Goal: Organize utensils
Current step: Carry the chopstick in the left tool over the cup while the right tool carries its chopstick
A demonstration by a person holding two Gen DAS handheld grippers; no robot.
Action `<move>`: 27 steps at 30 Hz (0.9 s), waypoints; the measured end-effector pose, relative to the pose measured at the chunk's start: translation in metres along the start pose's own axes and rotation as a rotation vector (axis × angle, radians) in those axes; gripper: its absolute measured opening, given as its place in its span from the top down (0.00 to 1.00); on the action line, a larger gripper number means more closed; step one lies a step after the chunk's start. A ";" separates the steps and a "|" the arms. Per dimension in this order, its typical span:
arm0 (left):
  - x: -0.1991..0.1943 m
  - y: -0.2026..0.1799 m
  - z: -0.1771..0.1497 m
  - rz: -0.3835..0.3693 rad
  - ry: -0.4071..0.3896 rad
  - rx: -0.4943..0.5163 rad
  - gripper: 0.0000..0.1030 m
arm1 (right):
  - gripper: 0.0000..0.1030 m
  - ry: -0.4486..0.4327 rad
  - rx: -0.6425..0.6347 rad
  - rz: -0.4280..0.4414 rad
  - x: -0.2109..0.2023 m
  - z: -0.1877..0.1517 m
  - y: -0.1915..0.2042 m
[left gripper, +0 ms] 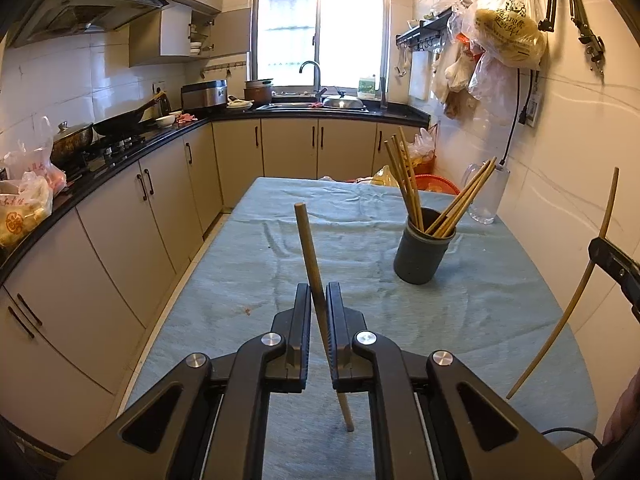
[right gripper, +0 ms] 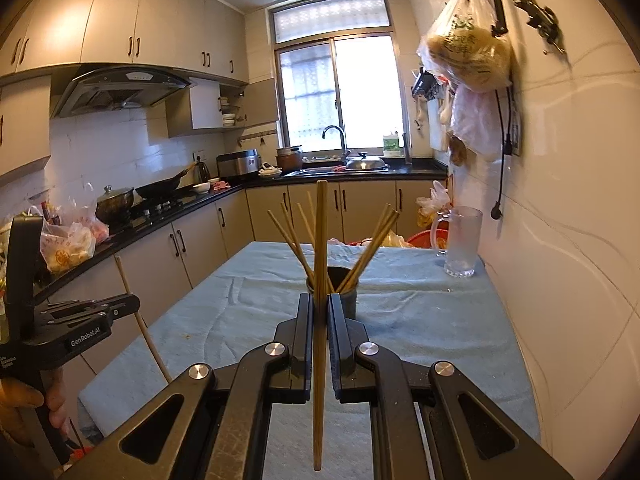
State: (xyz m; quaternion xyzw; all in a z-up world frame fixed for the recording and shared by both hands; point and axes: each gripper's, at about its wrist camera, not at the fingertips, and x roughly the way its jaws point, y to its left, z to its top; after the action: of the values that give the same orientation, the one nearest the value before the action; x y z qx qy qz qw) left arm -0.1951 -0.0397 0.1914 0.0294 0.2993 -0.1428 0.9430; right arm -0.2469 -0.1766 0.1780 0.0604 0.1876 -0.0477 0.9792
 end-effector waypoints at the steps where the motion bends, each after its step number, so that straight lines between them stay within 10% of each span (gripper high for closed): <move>1: 0.001 0.001 0.000 0.000 0.000 0.001 0.93 | 0.93 0.003 -0.001 0.000 0.002 0.001 0.001; 27: 0.023 -0.011 0.012 -0.045 0.017 0.017 0.94 | 0.93 0.042 0.046 0.013 0.037 -0.002 -0.015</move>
State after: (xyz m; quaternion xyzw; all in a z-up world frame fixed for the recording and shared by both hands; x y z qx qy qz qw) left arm -0.1741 -0.0580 0.1886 0.0319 0.3066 -0.1661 0.9367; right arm -0.2152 -0.1938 0.1613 0.0850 0.2066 -0.0444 0.9737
